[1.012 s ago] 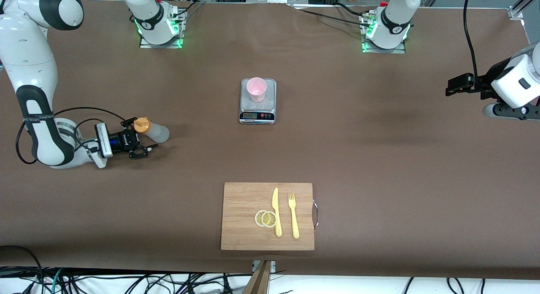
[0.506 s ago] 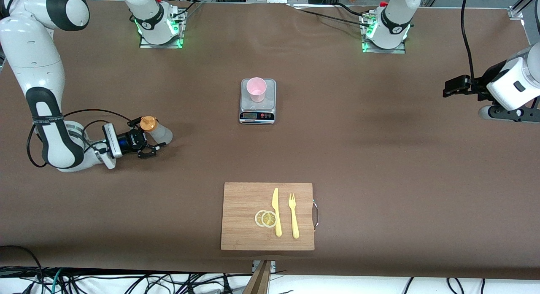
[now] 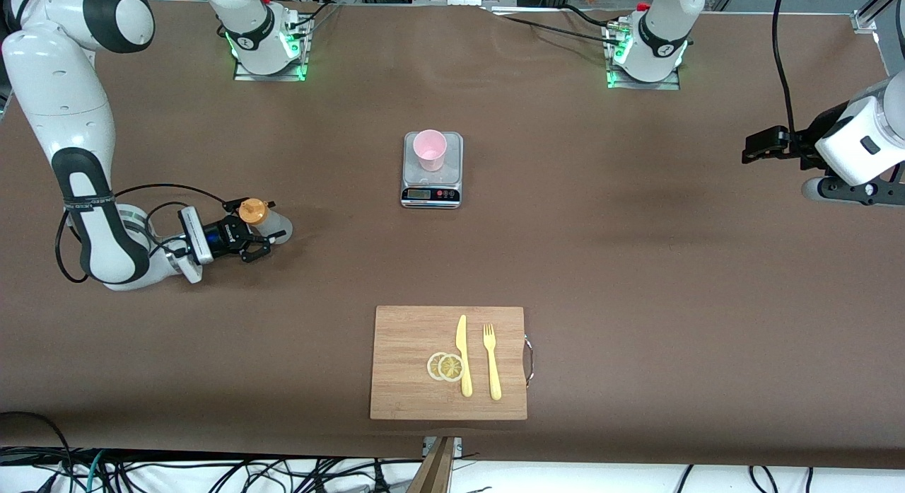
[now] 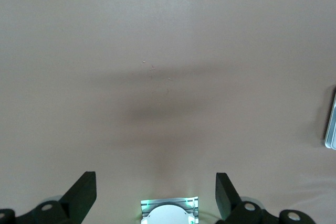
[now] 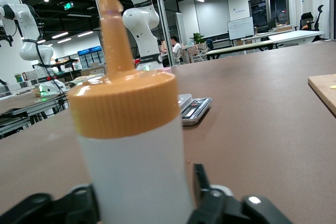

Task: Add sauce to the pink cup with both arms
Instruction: 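Lift the sauce bottle with the right gripper toward the scale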

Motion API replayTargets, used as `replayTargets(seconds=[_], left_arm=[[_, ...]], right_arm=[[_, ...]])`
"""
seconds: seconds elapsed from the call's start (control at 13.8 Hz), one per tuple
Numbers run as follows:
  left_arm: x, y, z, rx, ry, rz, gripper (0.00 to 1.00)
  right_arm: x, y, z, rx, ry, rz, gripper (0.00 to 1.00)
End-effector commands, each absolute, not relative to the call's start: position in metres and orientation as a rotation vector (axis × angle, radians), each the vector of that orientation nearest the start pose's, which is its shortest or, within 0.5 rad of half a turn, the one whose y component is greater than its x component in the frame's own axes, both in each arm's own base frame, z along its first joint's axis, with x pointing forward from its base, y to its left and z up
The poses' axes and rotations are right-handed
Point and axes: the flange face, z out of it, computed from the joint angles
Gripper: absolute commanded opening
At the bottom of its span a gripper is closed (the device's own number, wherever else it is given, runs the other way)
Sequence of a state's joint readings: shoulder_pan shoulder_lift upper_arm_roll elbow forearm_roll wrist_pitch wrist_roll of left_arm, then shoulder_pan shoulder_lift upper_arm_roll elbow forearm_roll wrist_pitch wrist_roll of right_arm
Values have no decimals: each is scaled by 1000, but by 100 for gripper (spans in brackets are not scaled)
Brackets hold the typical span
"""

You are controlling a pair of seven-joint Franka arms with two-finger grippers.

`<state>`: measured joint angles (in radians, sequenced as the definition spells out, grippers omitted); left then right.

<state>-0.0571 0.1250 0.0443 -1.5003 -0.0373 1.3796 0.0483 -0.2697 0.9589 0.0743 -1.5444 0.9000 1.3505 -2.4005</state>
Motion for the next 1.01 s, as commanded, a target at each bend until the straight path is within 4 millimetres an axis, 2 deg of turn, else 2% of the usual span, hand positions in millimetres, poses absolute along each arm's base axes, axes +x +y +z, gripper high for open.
replayTargets(seconds=[0.0, 0.22, 0.43, 0.72, 0.94], left_arm=[[572, -11, 577, -3138, 137, 367, 100], [574, -12, 574, -3136, 139, 374, 100], [574, -15, 574, -3136, 146, 374, 100], [574, -15, 576, -3138, 146, 367, 100], [575, -13, 576, -3139, 139, 367, 100]], right_arm=[[589, -23, 99, -1081, -1391, -666, 0], [594, -16, 113, -1091, -1428, -611, 0], [613, 3, 150, -1153, -1493, -444, 0], [631, 56, 214, -1306, -1647, -146, 0], [636, 107, 259, -1389, -1760, 54, 0]])
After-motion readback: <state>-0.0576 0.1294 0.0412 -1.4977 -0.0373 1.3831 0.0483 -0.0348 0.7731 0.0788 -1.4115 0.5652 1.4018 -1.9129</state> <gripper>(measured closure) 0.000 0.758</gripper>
